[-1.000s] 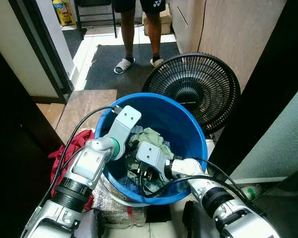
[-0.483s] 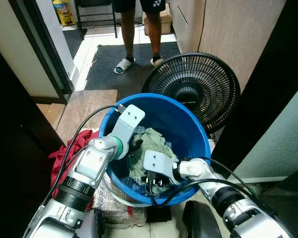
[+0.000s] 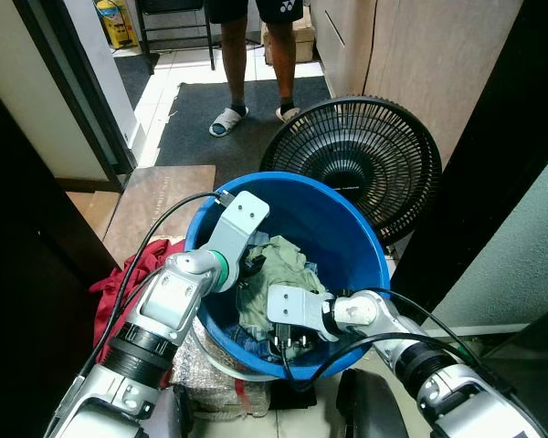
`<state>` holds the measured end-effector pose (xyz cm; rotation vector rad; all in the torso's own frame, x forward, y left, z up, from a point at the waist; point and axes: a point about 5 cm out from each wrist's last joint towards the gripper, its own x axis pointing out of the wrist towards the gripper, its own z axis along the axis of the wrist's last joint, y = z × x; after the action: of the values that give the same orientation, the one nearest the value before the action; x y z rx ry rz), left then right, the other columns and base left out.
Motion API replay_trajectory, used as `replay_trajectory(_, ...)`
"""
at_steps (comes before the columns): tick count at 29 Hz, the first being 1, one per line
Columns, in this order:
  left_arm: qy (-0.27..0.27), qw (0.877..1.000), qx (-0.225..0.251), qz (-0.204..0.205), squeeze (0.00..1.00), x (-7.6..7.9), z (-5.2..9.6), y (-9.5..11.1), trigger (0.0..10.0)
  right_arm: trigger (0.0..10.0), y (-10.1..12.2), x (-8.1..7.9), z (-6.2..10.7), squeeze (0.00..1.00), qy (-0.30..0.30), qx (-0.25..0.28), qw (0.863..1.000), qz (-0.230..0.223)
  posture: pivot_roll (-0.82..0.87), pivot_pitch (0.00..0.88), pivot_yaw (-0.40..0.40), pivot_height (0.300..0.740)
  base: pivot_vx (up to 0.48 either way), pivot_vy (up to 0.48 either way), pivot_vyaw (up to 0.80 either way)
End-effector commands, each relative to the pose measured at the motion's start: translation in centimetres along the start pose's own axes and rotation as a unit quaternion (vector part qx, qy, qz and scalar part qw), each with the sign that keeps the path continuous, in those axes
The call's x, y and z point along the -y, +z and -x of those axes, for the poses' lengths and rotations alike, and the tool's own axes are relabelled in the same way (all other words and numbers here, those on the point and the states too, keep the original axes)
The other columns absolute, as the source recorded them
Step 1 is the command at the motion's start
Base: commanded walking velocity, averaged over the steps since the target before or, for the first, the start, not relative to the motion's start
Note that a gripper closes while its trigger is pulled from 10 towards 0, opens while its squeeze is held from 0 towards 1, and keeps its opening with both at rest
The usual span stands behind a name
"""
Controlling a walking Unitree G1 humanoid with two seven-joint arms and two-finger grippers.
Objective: Clothes washing
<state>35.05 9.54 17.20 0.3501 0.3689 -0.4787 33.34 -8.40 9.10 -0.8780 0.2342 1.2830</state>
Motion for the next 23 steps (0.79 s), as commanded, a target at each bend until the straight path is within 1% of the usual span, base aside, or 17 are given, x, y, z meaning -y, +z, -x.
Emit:
replay_trajectory(1,0.008,1.000,-0.022,0.006,0.00,-0.7,0.0,-1.1,10.0,10.0,-0.5,-0.9,0.0,0.00,0.004,0.018,0.999,-0.026,0.09,0.108,0.108,0.490,0.000,0.000,0.00)
replay_trajectory(2,0.008,1.000,-0.022,0.006,0.00,-0.7,0.0,-1.1,10.0,10.0,-0.5,-0.9,0.0,0.00,0.004,0.018,0.999,-0.026,0.09,0.108,0.108,0.490,0.000,0.000,0.00)
replay_trajectory(4,0.008,1.000,-0.022,0.006,0.00,-0.7,0.0,-1.1,10.0,10.0,0.1,-0.4,0.2,0.00,-0.032,0.049,0.998,-0.033,0.09,0.108,0.107,0.490,0.000,0.000,0.00)
replay_trajectory(5,0.008,1.000,-0.022,0.006,0.00,-0.7,0.0,-1.1,10.0,10.0,0.1,-0.4,0.2,0.00,-0.032,0.049,0.998,-0.033,0.09,0.108,0.107,0.490,0.000,0.000,0.00)
replay_trajectory(7,0.008,1.000,-0.022,0.006,0.00,-0.7,0.0,-1.1,10.0,10.0,0.5,-0.1,0.3,0.00,-0.056,0.070,0.995,-0.050,0.09,0.108,0.107,0.490,0.000,0.000,0.00)
replay_trajectory(11,0.008,1.000,-0.022,0.006,0.00,-0.7,0.0,-1.1,10.0,10.0,0.5,0.0,0.3,0.00,-0.060,0.074,0.994,-0.054,0.09,0.108,0.107,0.490,0.000,0.000,0.00)
replay_trajectory(12,0.008,1.000,-0.021,0.006,0.00,-0.7,-0.1,-1.0,10.0,10.0,0.4,0.2,0.5,0.00,-0.082,0.076,0.992,-0.056,0.08,0.109,0.110,0.490,0.000,0.000,0.00)
replay_trajectory(13,0.007,1.000,-0.021,0.006,0.00,-0.7,-0.1,-1.0,10.0,10.0,0.2,0.5,0.8,0.00,-0.119,0.079,0.988,-0.057,0.08,0.109,0.113,0.490,0.000,0.000,0.00)
replay_trajectory(14,0.007,1.000,-0.021,0.006,0.00,-0.7,-0.1,-1.0,10.0,10.0,0.2,0.5,0.8,0.00,-0.119,0.079,0.988,-0.057,0.08,0.109,0.113,0.490,0.000,0.000,0.00)
replay_trajectory(15,0.006,1.000,-0.021,0.006,0.00,-0.6,-0.1,-1.0,10.0,10.0,0.0,0.6,1.1,0.00,-0.144,0.081,0.984,-0.062,0.08,0.109,0.113,0.490,0.000,0.000,0.00)
replay_trajectory(19,0.005,1.000,-0.021,0.005,0.00,-0.6,-0.1,-1.0,10.0,10.0,-0.3,0.5,1.3,0.00,-0.153,0.078,0.983,-0.067,0.08,0.110,0.115,0.490,0.000,0.000,0.00)
replay_trajectory(21,0.004,1.000,-0.022,0.004,0.00,-0.6,-0.1,-0.9,10.0,10.0,-1.2,0.2,1.6,0.00,-0.153,0.041,0.986,-0.056,0.08,0.109,0.114,0.490,0.000,0.000,0.00)
replay_trajectory(22,0.004,1.000,-0.022,0.004,0.00,-0.6,-0.1,-0.9,10.0,10.0,-1.5,0.1,1.7,0.00,-0.154,0.029,0.986,-0.051,0.08,0.109,0.114,0.490,0.000,0.000,0.00)
replay_trajectory(23,0.004,1.000,-0.022,0.004,0.00,-0.6,-0.1,-0.9,10.0,10.0,-1.5,0.1,1.7,0.00,-0.154,0.029,0.986,-0.051,0.08,0.109,0.114,0.490,0.000,0.000,0.00)
